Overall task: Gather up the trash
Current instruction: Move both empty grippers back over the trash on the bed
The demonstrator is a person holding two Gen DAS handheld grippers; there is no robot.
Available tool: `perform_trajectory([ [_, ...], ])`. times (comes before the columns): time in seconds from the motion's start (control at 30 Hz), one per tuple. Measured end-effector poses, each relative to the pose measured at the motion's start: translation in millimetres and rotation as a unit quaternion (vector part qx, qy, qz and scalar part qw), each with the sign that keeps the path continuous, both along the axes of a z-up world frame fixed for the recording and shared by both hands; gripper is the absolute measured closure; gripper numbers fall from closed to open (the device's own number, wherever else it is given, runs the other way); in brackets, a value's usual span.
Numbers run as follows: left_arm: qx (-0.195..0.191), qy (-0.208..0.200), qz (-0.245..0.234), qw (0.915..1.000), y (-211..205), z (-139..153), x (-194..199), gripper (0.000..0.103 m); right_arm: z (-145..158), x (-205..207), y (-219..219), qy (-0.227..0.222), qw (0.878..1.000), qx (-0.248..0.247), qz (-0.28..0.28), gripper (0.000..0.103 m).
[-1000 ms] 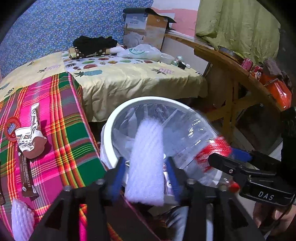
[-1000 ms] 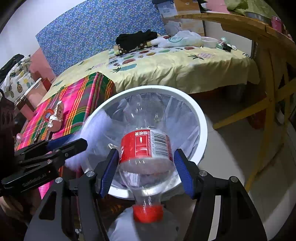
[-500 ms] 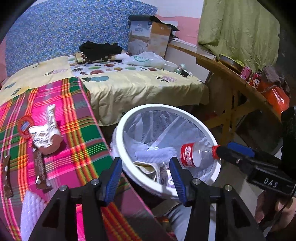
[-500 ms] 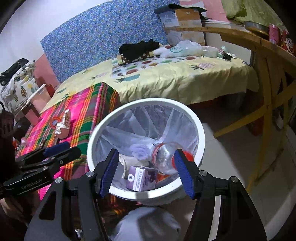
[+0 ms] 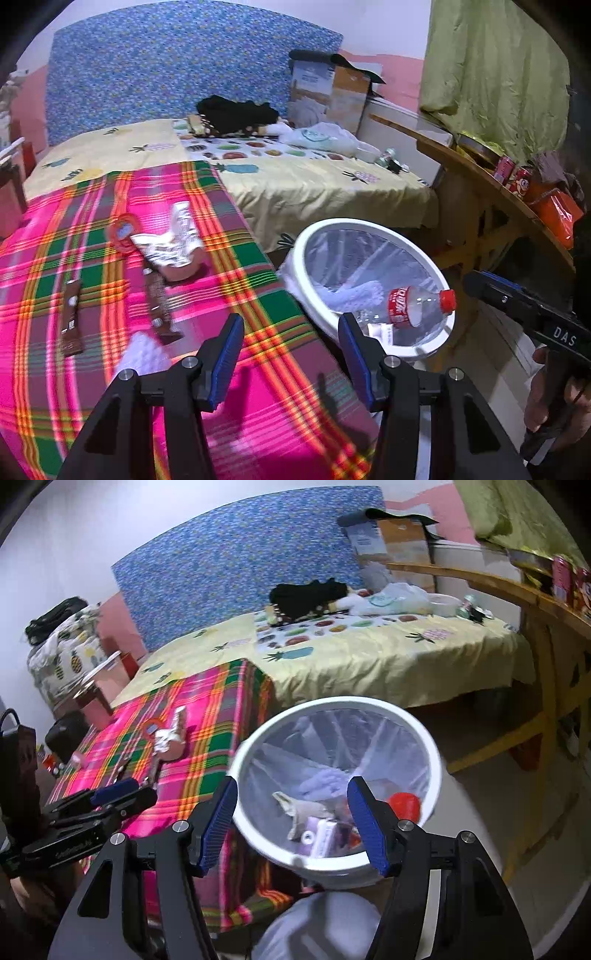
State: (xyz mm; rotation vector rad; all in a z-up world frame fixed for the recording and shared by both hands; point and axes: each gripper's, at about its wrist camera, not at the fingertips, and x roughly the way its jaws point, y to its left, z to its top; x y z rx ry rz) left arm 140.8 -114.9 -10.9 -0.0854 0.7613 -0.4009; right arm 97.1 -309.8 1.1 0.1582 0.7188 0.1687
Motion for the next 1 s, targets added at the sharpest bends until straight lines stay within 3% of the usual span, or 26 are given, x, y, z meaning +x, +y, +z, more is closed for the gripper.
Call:
perform_trajectory([
  [0.73, 0.025, -0.022, 0.102, 0.9943, 90, -1, -48, 0.051, -4, -8, 65, -0.005, 0.995, 0.009, 0.103, 0.040],
  [1.0, 0.030, -0.027, 0.108, 0.9934, 107, -3, -56, 0.051, -8, -8, 81, 0.011, 0.992, 0.004, 0.124, 0.040],
])
